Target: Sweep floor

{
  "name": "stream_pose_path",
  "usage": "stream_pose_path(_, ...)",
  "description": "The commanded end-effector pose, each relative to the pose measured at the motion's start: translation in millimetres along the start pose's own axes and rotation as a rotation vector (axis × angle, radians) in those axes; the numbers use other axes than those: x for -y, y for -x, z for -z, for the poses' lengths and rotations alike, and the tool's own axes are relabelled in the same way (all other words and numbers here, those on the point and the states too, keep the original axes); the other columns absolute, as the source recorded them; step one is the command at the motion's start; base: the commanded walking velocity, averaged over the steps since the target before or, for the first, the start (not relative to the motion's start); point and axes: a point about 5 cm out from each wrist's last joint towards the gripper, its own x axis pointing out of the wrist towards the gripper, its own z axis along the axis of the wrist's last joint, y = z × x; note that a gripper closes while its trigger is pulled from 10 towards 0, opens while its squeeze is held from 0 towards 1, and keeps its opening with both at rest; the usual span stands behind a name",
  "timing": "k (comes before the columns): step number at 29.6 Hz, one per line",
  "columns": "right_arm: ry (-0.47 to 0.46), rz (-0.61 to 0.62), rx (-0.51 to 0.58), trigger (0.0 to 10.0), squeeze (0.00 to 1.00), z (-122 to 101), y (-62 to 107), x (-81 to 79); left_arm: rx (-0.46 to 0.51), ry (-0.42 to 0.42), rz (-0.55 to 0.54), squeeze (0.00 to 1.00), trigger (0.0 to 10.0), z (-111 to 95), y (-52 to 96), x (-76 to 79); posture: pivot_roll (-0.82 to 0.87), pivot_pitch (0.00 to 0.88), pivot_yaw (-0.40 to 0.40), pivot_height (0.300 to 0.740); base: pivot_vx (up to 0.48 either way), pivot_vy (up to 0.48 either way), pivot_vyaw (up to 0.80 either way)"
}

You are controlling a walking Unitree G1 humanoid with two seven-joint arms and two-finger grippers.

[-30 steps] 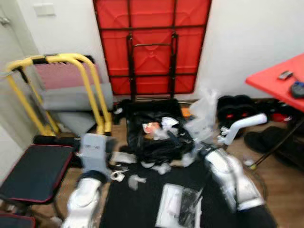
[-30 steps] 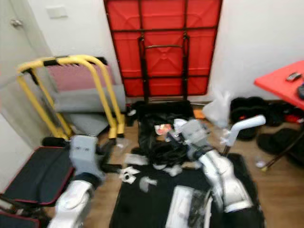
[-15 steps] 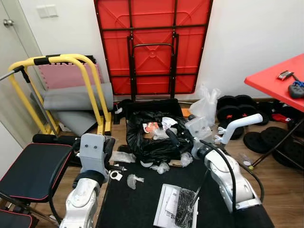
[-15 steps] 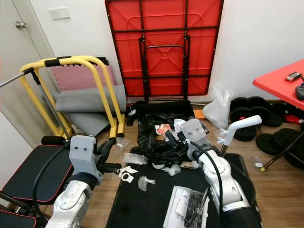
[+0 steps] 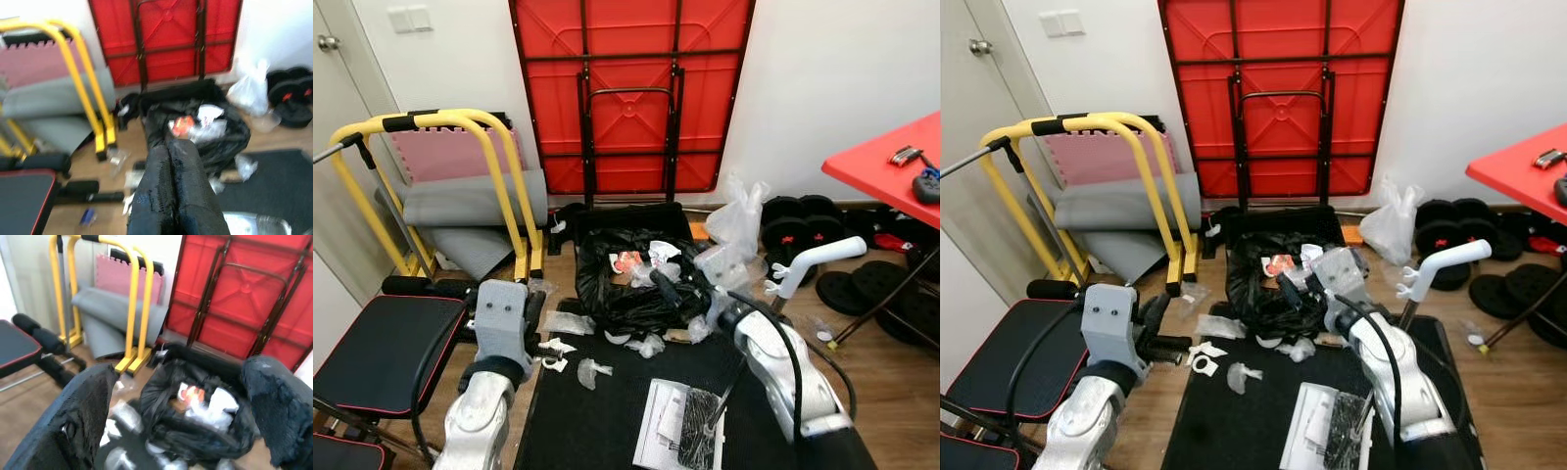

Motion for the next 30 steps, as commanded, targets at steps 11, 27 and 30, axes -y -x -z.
stream_pose_path(11,-0.081,0.2,-0.123,10.0,0.0,36.3,15.4,40.7,-0.138,0.07,-0.267,0.0,10.0,41.1,10.6,-49.7,-0.14,0.0,-0.021,0.74,0.0,0.0,0.0)
stream_pose_path(27,-0.071,0.166,-0.116,10.0,0.0,31.5,15.0,34.6,-0.105,0.044,-0.223,0.0,10.0,33.8,5.8,-40.8,-0.15,0.0,-0.023,0.74,0.0,0.0,0.0)
stream_pose_path(30,-0.058,0.13,-0.073,10.0,0.0,20.7,12.3,30.7,-0.066,0.019,-0.169,0.0,10.0,24.4,1.5,-33.3,-0.15,0.0,-0.018,0.74,0.0,0.0,-0.27)
